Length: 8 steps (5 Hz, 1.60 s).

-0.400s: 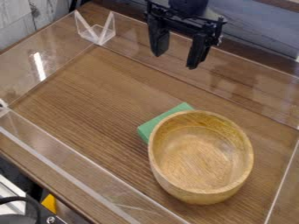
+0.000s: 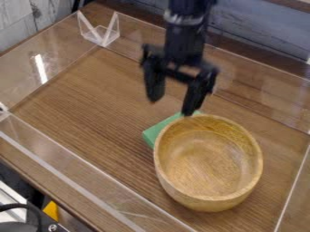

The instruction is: Put the green block in the brown bowl

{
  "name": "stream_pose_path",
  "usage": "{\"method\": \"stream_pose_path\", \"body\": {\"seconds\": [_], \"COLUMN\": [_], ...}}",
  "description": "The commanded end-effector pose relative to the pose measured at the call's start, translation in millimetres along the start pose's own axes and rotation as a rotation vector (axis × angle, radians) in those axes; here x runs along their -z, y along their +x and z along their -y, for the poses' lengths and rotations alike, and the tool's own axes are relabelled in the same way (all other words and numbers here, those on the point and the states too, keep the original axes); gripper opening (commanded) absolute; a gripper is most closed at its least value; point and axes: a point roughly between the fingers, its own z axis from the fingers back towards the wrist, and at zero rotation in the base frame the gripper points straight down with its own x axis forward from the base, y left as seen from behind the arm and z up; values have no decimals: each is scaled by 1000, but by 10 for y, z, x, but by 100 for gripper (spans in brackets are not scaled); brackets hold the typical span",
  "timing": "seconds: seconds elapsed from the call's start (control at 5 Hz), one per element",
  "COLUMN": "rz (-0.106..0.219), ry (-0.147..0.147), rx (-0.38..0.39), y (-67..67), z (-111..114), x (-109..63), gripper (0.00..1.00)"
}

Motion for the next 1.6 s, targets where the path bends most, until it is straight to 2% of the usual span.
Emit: {"method": "stream_pose_path", "body": {"seconds": [0.0, 0.2, 0.4, 1.0, 1.4], "rz": [101, 181, 231, 287, 308], "ry": [2, 10, 10, -3, -12], "rx": [70, 104, 110, 115, 118], "y": [-164, -260, -244, -198, -165], "z": [-163, -292, -240, -165, -114], "x": [30, 93, 106, 161, 200], "gripper": [100, 100, 100, 100, 100]}}
